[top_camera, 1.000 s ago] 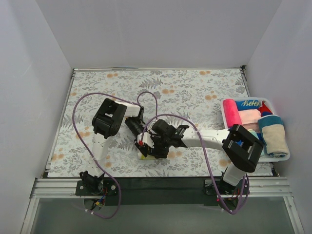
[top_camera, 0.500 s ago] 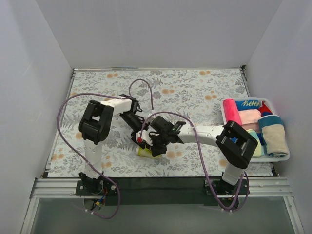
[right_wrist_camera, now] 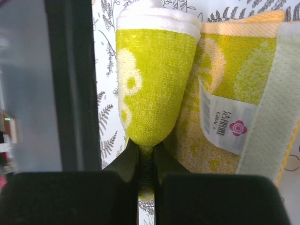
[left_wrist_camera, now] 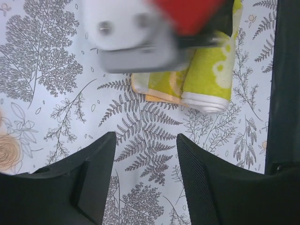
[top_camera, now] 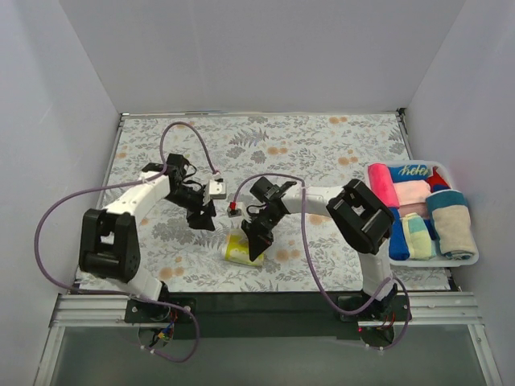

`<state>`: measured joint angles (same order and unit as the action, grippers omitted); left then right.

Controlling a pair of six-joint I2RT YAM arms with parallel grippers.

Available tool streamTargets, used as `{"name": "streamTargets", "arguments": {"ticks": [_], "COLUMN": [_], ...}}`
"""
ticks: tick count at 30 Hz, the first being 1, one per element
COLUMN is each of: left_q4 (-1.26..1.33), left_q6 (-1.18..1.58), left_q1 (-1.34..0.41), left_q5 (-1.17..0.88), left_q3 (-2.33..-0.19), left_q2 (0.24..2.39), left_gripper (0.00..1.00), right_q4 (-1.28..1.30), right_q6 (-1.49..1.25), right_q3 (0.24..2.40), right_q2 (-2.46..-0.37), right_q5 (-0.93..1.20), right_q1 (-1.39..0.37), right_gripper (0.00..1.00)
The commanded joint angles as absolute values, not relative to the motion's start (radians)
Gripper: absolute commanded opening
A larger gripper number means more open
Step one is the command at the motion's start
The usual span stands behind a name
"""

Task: Roll the towels
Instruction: Roll the towel

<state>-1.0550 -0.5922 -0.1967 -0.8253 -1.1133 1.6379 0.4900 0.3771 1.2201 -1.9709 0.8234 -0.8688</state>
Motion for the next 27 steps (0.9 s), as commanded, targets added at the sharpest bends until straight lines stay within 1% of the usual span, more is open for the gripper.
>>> {"name": "streamTargets", "arguments": {"ticks": [1,2,3,4,6,10,12,16,22,27], "left_q4": [-0.942,-0.915,-0.89,-0.846,-0.807,-0.697,-0.634,-0.484,-0.361,-0.336], "left_q6": [-0.62,-0.614,-0.611,-0.612,-0.615,-0.595,-0.569,-0.496,-0.508,-0.526], "left_q1": [-0.216,-0.238,-0.253,-0.265,-0.33,-0.475,-0.555,-0.696,-0.798,-0.856], "left_q5": [-0.808,-0.777,-0.755,-0.736,-0.669,-0.56,-0.522,-0.413,-0.347,-0.342], "left_q3": [-0.995,-0.958,-0.924,-0.855,-0.795,-0.661,-0.6,-0.56,-0.552,-0.561], "left_q2": [1.429,1.387,1.3,1.263,1.153,1.014,0.99,1.021,1.115,1.192], "left_gripper": [0.52,0.52,0.53,0.55,0.56,0.58,0.59,0.59,0.58,0.55], "right_q4": [0.64,0.653,0.67,0.702,0.719,0.755,0.77,0.854,0.911,0.92], "right_q6": [0.365,0.368,0.371,0.377,0.376,0.373,0.39,0.454,0.472,0.465], "right_q3": [1.25,1.282,1.298,1.317,1.353,1.394,1.413,1.463,1.52,1.537], "right_q2": [-2.08,-2.097,-2.136,-2.155,-2.201,-2.259,-2.296,-2.37,-2.448,-2.476], "right_q5": [0.899,0.903,0.916,0.922,0.946,0.974,0.994,0.989,0.991,0.991], "right_q1": [-0.842,-0.836,-0.825,-0.821,-0.804,-0.784,-0.775,-0.764,-0.747,-0.735], "right_gripper": [0.01,0.01,0.01,0.01,0.01,0.01,0.01,0.01,0.01,0.01]}}
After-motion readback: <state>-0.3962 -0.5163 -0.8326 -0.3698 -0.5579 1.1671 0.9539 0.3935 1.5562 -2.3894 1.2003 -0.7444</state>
